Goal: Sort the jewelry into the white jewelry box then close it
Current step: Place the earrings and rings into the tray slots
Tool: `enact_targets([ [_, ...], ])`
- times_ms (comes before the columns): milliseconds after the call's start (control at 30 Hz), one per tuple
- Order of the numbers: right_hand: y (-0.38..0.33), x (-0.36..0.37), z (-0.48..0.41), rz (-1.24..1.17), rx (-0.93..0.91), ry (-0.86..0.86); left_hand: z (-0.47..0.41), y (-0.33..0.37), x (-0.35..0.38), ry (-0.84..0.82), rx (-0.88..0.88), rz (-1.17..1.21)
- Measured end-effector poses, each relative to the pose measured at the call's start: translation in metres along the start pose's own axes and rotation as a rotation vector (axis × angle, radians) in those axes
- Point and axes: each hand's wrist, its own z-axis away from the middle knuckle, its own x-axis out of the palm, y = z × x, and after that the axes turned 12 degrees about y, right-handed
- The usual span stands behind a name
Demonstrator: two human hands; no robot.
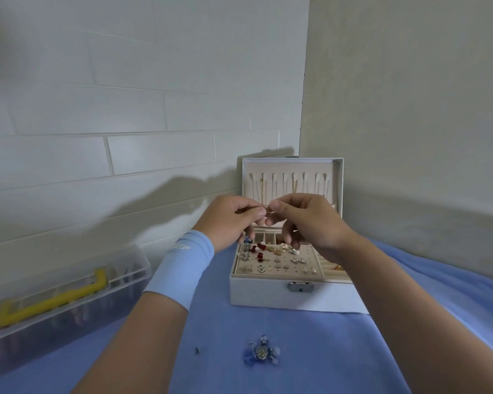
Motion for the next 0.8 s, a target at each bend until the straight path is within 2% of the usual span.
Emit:
enact_targets([
  [100, 0.000, 0.005, 0.000, 0.146, -0.113, 0.016, 0.000, -0.006, -0.002, 0.009, -0.018, -0.036],
  [233, 0.004, 0.013, -0.001, 0.371, -0.353, 0.094, -0.001, -0.005, -0.007, -0.001, -0.042, -0.099],
  [333, 0.009, 0.017, -0.003, 0.528, -0.543, 0.087, -0.001, -0.006, -0.009, -0.015, -0.070, -0.111],
  [433, 0.013, 0.020, -0.003, 0.561, -0.640, 0.095, 0.001, -0.008, -0.013, -0.042, -0.106, -0.112],
  [500, 0.014, 0.023, 0.000, 0.518, -0.580, 0.111, 0.001, -0.010, -0.016, -0.050, -0.112, -0.138],
  [600, 0.015, 0.026, 0.003, 0.498, -0.368, 0.078, -0.001, -0.016, -0.022, -0.011, -0.145, -0.145],
  [667, 0.020, 0.027, 0.002, 0.649, -0.298, 0.018, -0.003, -0.021, -0.025, 0.018, -0.186, -0.109],
  [800, 0.023, 0.033, 0.004, 0.998, -0.319, -0.084, -0.006, -0.023, -0.023, -0.015, -0.286, 0.050],
])
